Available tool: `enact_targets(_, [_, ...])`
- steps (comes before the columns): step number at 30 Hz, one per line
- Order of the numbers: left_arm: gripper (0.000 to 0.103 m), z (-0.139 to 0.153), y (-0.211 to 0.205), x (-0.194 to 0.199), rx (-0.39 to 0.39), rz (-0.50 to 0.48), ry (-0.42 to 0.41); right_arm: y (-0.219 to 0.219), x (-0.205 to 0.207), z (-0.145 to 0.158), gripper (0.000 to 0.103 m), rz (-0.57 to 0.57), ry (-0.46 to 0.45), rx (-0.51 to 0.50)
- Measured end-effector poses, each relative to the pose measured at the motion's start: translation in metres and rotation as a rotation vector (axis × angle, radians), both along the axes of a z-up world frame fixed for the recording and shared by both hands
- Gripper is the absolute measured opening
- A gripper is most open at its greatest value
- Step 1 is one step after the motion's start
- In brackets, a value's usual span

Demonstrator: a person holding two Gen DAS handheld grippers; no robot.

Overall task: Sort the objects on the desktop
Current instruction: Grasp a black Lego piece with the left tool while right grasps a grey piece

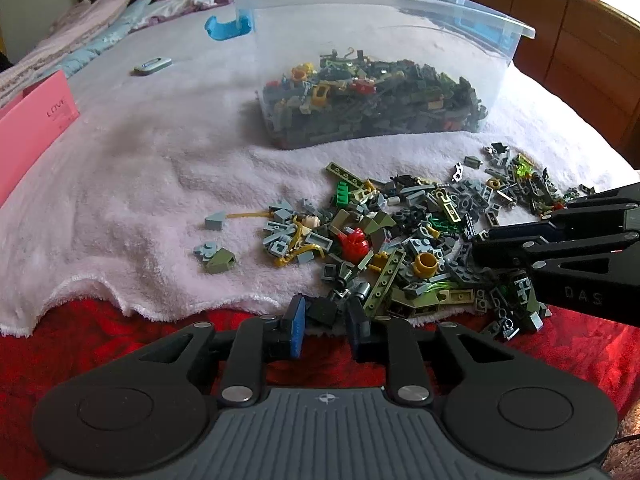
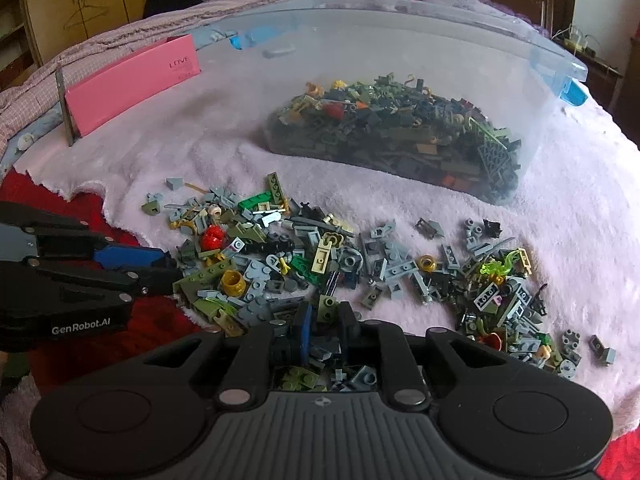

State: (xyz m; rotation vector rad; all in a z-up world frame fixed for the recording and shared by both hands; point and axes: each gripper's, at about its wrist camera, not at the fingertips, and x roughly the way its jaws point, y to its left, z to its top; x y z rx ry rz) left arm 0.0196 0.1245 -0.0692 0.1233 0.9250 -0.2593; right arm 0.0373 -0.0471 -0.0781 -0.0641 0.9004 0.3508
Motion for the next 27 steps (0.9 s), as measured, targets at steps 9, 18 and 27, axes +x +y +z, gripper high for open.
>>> enact_targets(9, [0.020, 0.004, -0.002, -0.002, 0.008, -0.001, -0.007, -0.004, -0.001, 0.001, 0.014, -0.014, -0.007, 0.019])
enact_targets(18, [0.020, 0.025, -0.006, -0.007, -0.015, -0.015, -0.044, -0.009, -0.009, 0.015, 0.013, -0.013, -0.041, 0.046])
enact_targets(27, [0.020, 0.023, -0.009, -0.007, -0.007, -0.012, -0.030, -0.005, -0.001, 0.002, 0.021, -0.017, 0.015, 0.044])
